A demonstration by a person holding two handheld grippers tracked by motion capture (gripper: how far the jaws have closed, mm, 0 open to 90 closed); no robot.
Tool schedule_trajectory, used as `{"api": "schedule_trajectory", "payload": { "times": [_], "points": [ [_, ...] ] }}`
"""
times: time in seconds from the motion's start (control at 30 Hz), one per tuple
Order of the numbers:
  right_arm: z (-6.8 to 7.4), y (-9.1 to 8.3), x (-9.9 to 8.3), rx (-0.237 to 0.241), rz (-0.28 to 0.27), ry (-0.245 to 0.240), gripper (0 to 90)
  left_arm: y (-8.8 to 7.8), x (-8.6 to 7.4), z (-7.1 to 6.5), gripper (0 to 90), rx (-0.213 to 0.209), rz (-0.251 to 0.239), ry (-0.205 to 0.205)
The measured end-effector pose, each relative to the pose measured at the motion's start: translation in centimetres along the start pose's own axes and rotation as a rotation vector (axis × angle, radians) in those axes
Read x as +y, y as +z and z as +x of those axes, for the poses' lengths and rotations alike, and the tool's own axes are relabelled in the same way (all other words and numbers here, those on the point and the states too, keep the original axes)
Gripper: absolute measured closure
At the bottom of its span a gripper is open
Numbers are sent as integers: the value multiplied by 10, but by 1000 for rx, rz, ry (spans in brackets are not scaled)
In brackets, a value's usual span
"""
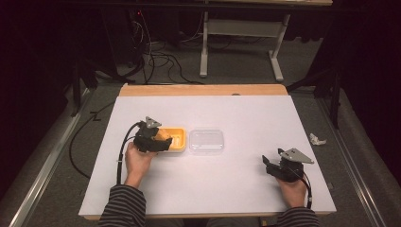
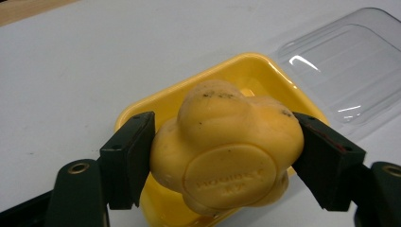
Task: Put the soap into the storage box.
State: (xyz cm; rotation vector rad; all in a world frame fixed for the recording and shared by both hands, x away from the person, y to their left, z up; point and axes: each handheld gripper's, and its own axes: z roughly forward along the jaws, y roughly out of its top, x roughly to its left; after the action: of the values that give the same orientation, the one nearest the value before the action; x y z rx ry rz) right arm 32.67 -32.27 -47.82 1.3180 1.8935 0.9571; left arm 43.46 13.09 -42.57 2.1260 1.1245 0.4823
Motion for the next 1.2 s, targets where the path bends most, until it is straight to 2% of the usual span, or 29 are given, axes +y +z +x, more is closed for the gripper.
{"api": "schedule_trajectory", "payload": {
  "times": [0.27,0.47,0.87,1.2],
  "points": [
    [0,0,0,-6,2,1,307,7,0,1,274,6,13,-2],
    [1,0,0,-6,1,1,307,13,0,4,273,6,26,-21],
    [1,0,0,-7,2,0,305,24,-2,6,273,32,40,-36],
    [1,0,0,-7,1,0,304,27,-2,5,269,45,18,-37]
  ]
}}
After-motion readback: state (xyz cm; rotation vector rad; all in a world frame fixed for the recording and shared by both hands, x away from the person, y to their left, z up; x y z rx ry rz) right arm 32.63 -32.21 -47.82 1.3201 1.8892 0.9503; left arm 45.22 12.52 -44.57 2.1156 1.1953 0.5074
